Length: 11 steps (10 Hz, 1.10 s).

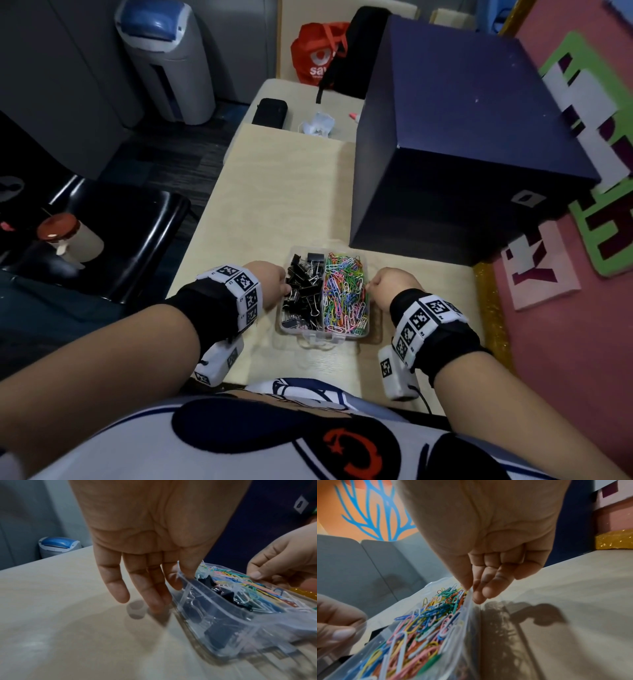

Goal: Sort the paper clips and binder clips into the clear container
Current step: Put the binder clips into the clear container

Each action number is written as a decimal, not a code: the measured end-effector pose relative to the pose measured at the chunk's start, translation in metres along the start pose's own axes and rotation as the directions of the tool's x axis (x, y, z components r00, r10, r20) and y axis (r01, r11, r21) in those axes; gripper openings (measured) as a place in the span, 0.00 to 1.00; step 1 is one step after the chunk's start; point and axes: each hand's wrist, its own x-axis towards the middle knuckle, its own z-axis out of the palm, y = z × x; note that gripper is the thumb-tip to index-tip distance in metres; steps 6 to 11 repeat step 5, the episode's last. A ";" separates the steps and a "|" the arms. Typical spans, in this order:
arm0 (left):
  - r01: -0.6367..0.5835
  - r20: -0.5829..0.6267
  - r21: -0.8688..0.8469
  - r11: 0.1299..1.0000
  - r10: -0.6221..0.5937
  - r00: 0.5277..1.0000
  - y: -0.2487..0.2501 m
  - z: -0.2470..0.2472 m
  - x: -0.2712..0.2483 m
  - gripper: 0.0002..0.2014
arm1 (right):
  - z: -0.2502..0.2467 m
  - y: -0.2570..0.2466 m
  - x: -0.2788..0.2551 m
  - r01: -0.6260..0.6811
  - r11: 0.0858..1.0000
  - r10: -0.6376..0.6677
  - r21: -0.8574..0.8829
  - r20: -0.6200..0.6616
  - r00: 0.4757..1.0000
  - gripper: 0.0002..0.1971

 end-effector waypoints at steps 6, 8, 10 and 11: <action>0.014 -0.070 -0.060 0.998 -0.018 0.997 0.008 0.010 -0.005 0.18 | -0.003 0.011 0.005 0.044 0.998 -0.042 -0.055 0.043 0.998 0.16; 0.014 -0.070 -0.060 0.998 -0.018 0.997 0.008 0.010 -0.005 0.18 | -0.003 0.011 0.005 0.044 0.998 -0.042 -0.055 0.043 0.998 0.16; 0.014 -0.070 -0.060 0.998 -0.018 0.997 0.008 0.010 -0.005 0.18 | -0.003 0.011 0.005 0.044 0.998 -0.042 -0.055 0.043 0.998 0.16; 0.014 -0.070 -0.060 0.998 -0.018 0.997 0.008 0.010 -0.005 0.18 | -0.003 0.011 0.005 0.044 0.998 -0.042 -0.055 0.043 0.998 0.16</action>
